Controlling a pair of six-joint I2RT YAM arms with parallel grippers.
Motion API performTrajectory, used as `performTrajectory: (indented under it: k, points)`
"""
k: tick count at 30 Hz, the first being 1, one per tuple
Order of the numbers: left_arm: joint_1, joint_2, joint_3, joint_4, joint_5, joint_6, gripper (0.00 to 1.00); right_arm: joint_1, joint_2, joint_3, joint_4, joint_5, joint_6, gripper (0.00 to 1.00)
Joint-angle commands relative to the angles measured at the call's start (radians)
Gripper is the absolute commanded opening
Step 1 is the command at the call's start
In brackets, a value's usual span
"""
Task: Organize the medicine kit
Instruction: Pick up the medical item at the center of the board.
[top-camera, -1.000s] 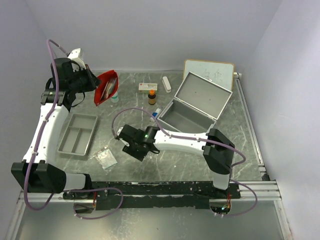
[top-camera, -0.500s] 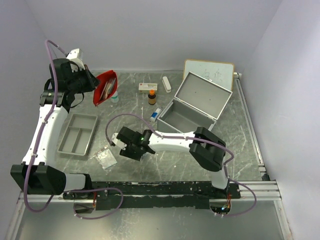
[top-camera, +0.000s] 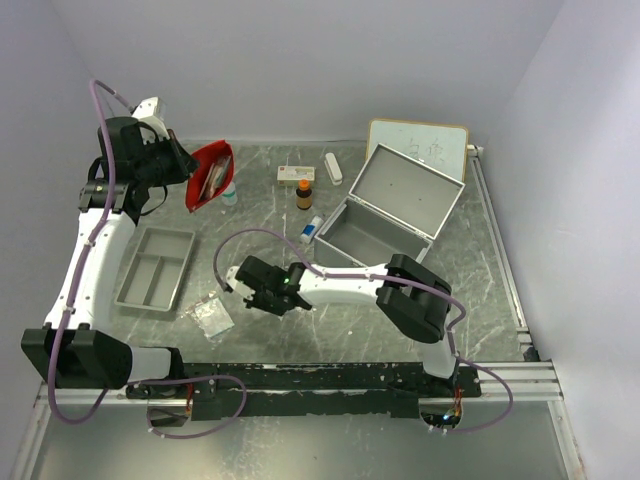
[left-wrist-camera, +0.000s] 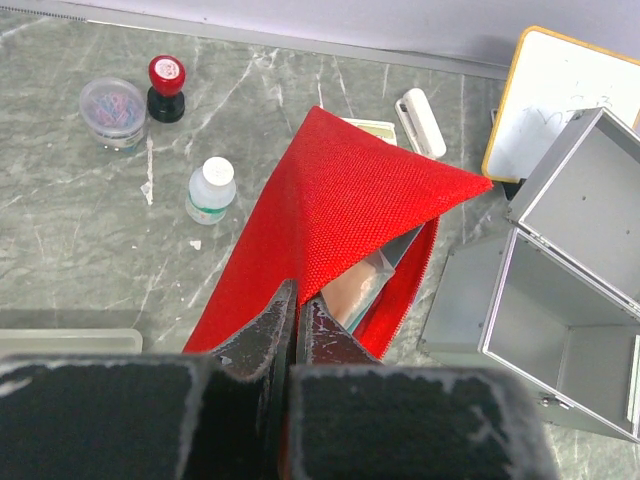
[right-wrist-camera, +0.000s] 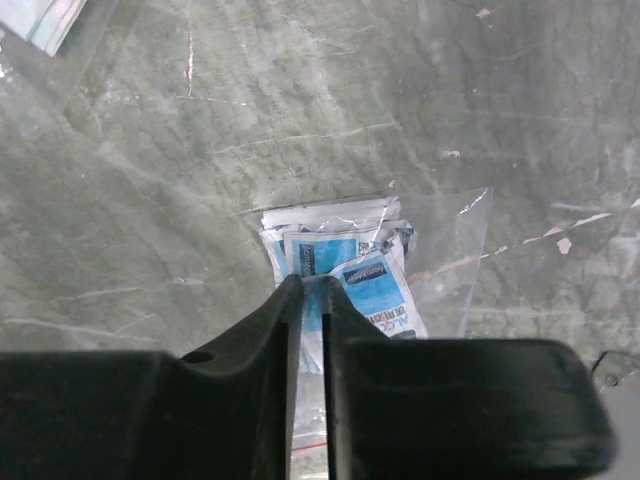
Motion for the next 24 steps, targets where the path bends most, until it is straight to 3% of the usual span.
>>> performTrajectory:
  k: [1, 6, 9, 13, 18, 24]
  points:
    - [0.008, 0.004, 0.003, 0.018, 0.016, 0.007, 0.07, -0.002, 0.044, -0.053, -0.024, -0.001, 0.039, 0.04]
    - [0.008, 0.01, 0.006, 0.023, 0.017, 0.005, 0.07, -0.002, 0.039, -0.067, -0.024, 0.013, 0.075, 0.0]
    - [0.008, 0.009, 0.006, 0.022, 0.016, 0.009, 0.07, -0.002, 0.03, -0.069, -0.027, 0.013, 0.097, 0.27]
    - [0.009, 0.007, -0.003, 0.023, 0.017, 0.006, 0.07, -0.002, 0.029, -0.081, -0.017, 0.002, 0.111, 0.41]
    - [0.009, 0.004, -0.003, 0.019, 0.017, 0.007, 0.07, -0.002, 0.066, -0.079, -0.012, 0.026, 0.114, 0.4]
    - [0.009, 0.0, -0.01, 0.014, 0.018, 0.01, 0.07, -0.002, 0.125, -0.088, 0.009, 0.074, 0.11, 0.28]
